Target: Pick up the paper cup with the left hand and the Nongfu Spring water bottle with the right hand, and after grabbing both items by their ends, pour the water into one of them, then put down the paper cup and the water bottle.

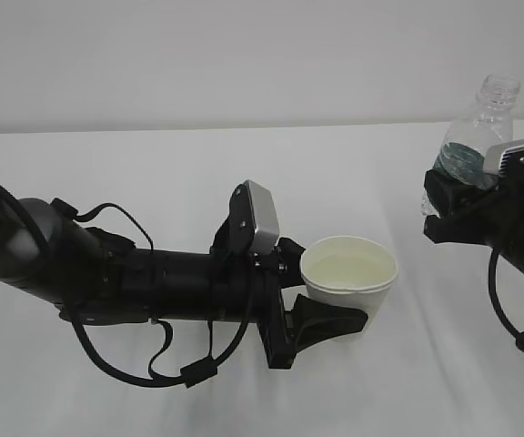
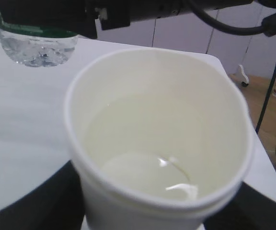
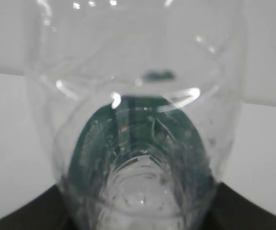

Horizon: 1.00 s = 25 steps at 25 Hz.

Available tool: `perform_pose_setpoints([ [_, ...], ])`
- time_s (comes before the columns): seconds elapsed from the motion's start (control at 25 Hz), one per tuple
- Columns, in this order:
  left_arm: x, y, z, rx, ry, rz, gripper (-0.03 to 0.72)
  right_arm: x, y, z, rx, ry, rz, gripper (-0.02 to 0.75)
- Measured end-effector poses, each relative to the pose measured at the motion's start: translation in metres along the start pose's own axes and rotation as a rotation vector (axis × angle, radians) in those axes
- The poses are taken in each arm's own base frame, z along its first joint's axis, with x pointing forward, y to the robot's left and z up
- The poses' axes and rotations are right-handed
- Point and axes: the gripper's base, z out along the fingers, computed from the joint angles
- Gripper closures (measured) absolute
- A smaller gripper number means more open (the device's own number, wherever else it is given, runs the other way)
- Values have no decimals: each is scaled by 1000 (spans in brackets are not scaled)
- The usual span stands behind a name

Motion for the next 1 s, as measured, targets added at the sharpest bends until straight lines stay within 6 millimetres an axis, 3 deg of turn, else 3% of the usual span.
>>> perform_pose_setpoints([
  [0.64, 0, 0, 0, 0, 0, 6, 212, 41, 0, 33, -8, 96, 51, 382],
  [1.0, 0, 0, 0, -1, 1, 6, 212, 53, 0, 43, -14, 117, 63, 382],
])
